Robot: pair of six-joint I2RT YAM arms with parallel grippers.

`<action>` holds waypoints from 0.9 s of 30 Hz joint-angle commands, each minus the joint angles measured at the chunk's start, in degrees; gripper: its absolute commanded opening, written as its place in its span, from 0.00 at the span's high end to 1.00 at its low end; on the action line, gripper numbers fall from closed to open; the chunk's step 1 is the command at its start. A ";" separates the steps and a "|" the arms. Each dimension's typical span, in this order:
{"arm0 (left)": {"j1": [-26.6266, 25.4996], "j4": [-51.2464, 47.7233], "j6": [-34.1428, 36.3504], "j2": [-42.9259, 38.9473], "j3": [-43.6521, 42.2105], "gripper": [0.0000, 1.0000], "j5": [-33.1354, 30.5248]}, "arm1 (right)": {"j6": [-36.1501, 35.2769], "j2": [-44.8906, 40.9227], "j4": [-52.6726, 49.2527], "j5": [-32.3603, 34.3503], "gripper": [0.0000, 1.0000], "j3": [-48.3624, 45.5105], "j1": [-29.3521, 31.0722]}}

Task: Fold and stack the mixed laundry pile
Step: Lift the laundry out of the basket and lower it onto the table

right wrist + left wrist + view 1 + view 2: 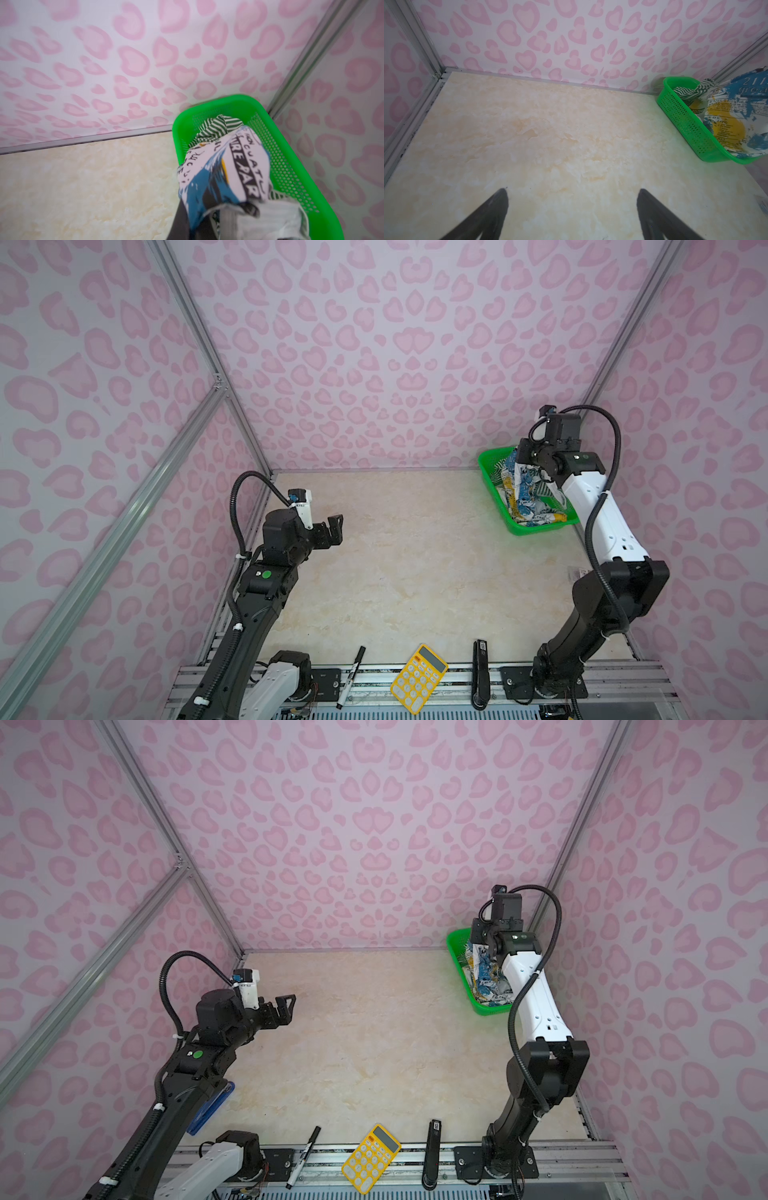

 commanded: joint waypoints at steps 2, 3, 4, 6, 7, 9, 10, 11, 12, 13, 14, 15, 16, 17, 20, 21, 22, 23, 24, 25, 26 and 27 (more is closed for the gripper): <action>0.03 3.70 -0.72 0.23 -0.09 0.01 2.03 | -5.88 -2.47 -2.36 0.06 1.00 10.39 4.78; 0.05 4.05 -0.87 0.33 -0.31 0.01 2.43 | -6.91 -2.37 -4.53 -1.47 1.00 13.99 6.24; 0.05 4.37 -1.04 0.34 -0.49 0.02 2.55 | -7.76 -2.45 -5.88 -2.95 1.00 16.63 7.40; 0.01 4.86 -1.53 0.42 -0.95 0.01 2.90 | -10.04 -3.14 -7.57 -7.16 1.00 20.47 10.82; 0.01 5.04 -1.68 0.45 -1.06 0.01 2.98 | -10.84 -3.63 -7.81 -8.70 1.00 21.33 12.33; 0.03 5.47 -1.97 0.40 -1.52 0.00 3.70 | -11.96 -4.71 -7.47 -11.53 1.00 21.83 15.25; 0.05 5.86 -2.08 0.21 -1.66 0.00 4.23 | -11.99 -5.11 -7.03 -12.88 1.00 21.75 16.46; 0.03 6.15 -2.16 0.19 -1.90 0.00 4.67 | -11.76 -5.18 -6.68 -13.85 1.00 21.70 17.37; 0.01 6.43 -2.25 0.05 -1.99 0.00 5.28 | -11.17 -5.19 -5.91 -15.14 1.00 21.22 17.85; 0.06 6.66 -2.26 -0.15 -2.17 0.00 6.09 | -10.21 -5.05 -4.76 -16.17 1.00 20.03 18.06; 0.06 7.08 -2.09 -0.39 -2.32 0.01 7.21 | -8.94 -4.73 -3.38 -16.50 1.00 18.19 18.07; 0.08 7.41 -2.00 -0.49 -2.48 0.01 8.18 | -7.91 -4.42 -2.15 -16.34 1.00 16.09 18.05; 0.03 7.82 -1.83 -0.68 -2.63 0.02 10.01 | -6.71 -3.77 -0.56 -16.41 1.00 13.54 18.04; 0.07 8.39 -1.56 -0.86 -2.94 0.03 12.14 | -5.59 -2.93 0.86 -16.14 1.00 10.14 18.05; -0.02 8.98 -0.92 -0.87 -3.35 0.04 18.65 | -1.92 0.57 3.37 -13.36 1.00 2.40 18.00; -0.18 8.54 -0.47 -0.57 -3.33 0.04 19.74 | -0.71 1.76 3.73 -11.79 1.00 0.39 17.96; -0.63 7.71 0.15 -0.23 -3.37 0.05 20.07 | 0.42 3.36 3.35 -10.35 1.00 -1.29 17.80; -1.11 6.87 0.89 0.02 -3.46 0.06 19.64 | 1.62 4.94 2.50 -9.47 0.99 -2.53 17.47; -1.62 6.25 1.51 0.17 -3.58 0.06 19.09 | 2.33 6.20 1.63 -8.54 0.94 -3.72 17.12; -2.25 5.70 2.18 0.40 -3.73 0.07 18.46 | 3.09 7.45 0.46 -7.34 0.86 -5.10 16.61; -2.99 5.23 2.76 0.54 -4.10 0.07 17.86 | 3.49 8.40 -1.08 -6.03 0.79 -6.06 16.07; -3.85 4.97 3.08 0.90 -4.34 0.08 17.29 | 3.63 9.15 -3.51 -4.51 0.72 -6.61 15.53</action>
